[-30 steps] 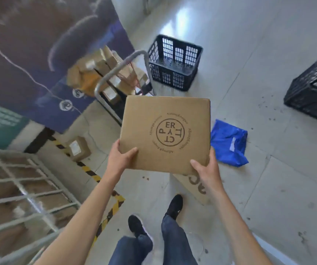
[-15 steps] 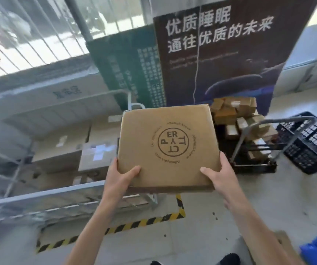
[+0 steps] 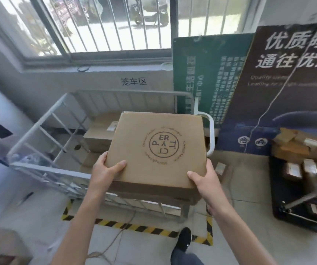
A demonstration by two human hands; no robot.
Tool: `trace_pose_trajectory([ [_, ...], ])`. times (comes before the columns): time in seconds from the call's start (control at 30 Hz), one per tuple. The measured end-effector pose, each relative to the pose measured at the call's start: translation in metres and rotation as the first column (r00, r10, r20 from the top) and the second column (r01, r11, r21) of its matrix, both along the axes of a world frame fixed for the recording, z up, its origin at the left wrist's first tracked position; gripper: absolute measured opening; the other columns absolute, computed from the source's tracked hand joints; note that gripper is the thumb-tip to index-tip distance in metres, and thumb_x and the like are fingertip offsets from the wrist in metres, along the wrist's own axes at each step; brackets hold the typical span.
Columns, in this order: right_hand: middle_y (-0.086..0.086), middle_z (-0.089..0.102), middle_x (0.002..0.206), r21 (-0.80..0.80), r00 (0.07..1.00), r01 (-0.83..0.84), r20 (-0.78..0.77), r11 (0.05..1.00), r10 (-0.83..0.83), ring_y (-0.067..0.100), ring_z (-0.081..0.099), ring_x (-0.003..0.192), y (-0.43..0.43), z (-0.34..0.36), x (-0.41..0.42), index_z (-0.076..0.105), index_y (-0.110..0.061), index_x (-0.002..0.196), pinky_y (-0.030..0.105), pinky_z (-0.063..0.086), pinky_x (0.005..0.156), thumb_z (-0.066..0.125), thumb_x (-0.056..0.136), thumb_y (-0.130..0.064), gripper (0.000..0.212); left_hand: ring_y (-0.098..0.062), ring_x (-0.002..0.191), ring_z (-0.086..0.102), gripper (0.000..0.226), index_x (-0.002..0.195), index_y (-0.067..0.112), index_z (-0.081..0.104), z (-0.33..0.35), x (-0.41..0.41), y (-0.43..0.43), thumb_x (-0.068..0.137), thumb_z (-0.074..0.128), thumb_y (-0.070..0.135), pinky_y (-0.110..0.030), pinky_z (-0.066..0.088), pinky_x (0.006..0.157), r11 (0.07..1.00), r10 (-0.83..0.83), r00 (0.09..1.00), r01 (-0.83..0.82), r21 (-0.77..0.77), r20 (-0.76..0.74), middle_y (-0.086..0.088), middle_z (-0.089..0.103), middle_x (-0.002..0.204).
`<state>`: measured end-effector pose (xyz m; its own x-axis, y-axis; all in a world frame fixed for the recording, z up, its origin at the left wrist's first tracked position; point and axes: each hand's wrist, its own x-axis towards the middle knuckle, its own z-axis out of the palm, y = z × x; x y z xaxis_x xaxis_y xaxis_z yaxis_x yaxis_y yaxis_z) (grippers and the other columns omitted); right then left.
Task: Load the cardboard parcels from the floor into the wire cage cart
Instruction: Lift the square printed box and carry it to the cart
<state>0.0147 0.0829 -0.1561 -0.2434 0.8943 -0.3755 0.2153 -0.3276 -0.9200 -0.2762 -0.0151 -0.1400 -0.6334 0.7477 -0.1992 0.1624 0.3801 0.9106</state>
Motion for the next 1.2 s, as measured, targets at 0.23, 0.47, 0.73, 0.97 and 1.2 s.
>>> trace_pose_trajectory([
  [0.23, -0.009, 0.048, 0.145, -0.061, 0.999, -0.043, -0.026, 0.997, 0.042, 0.015, 0.05, 0.127, 0.079, -0.024, -0.089, 0.016, -0.036, 0.157, 0.04, 0.046, 0.107, 0.062, 0.094, -0.025, 0.079, -0.008, 0.103, 0.057, 0.075, 0.144, 0.02, 0.04, -0.032, -0.079, 0.062, 0.081, 0.078, 0.038, -0.035, 0.053, 0.085, 0.991, 0.033, 0.998, -0.04, -0.131, -0.056, 0.009, 0.058, 0.118],
  [0.47, -0.004, 0.052, 0.138, -0.086, 0.998, -0.059, 0.026, 0.995, 0.061, 0.016, 0.053, 0.124, 0.13, -0.047, -0.155, 0.028, -0.032, 0.152, 0.041, 0.051, 0.102, 0.063, 0.096, -0.029, 0.066, -0.02, 0.111, 0.052, 0.075, 0.146, 0.017, 0.039, -0.059, -0.142, 0.113, 0.084, 0.073, 0.042, -0.033, 0.047, 0.08, 0.972, 0.09, 0.993, -0.106, -0.21, -0.083, 0.001, 0.052, 0.126],
  [0.73, -0.004, 0.048, 0.148, -0.163, 0.985, 0.068, 0.165, 0.984, -0.04, 0.018, 0.049, 0.132, 0.18, -0.093, -0.226, 0.017, -0.029, 0.157, 0.047, 0.046, 0.108, 0.063, 0.096, -0.028, 0.077, -0.02, 0.111, 0.059, 0.069, 0.137, 0.016, 0.047, -0.127, -0.234, 0.209, 0.079, 0.081, 0.033, -0.034, 0.051, 0.087, 0.957, -0.014, 1.0, 0.016, -0.29, 0.009, -0.002, 0.06, 0.125],
  [0.97, -0.001, 0.041, 0.155, -0.221, 0.956, 0.154, 0.28, 0.963, -0.089, 0.02, 0.045, 0.136, 0.231, -0.151, -0.283, 0.01, -0.027, 0.159, 0.038, 0.043, 0.107, 0.065, 0.095, -0.026, 0.085, -0.016, 0.107, 0.06, 0.072, 0.13, 0.022, 0.043, -0.206, -0.292, 0.286, 0.073, 0.084, 0.036, -0.036, 0.051, 0.091, 0.919, -0.107, 0.986, 0.148, -0.367, 0.131, -0.001, 0.059, 0.126],
  [1.2, -0.001, 0.04, 0.156, -0.233, 0.92, 0.235, 0.367, 0.944, -0.138, 0.02, 0.044, 0.137, 0.239, -0.193, -0.297, 0.017, -0.031, 0.158, 0.04, 0.042, 0.109, 0.067, 0.093, -0.033, 0.083, -0.013, 0.103, 0.058, 0.073, 0.127, 0.023, 0.038, -0.239, -0.309, 0.31, 0.072, 0.083, 0.039, -0.035, 0.051, 0.09, 0.906, -0.186, 0.974, 0.222, -0.36, 0.132, 0.002, 0.056, 0.12],
])
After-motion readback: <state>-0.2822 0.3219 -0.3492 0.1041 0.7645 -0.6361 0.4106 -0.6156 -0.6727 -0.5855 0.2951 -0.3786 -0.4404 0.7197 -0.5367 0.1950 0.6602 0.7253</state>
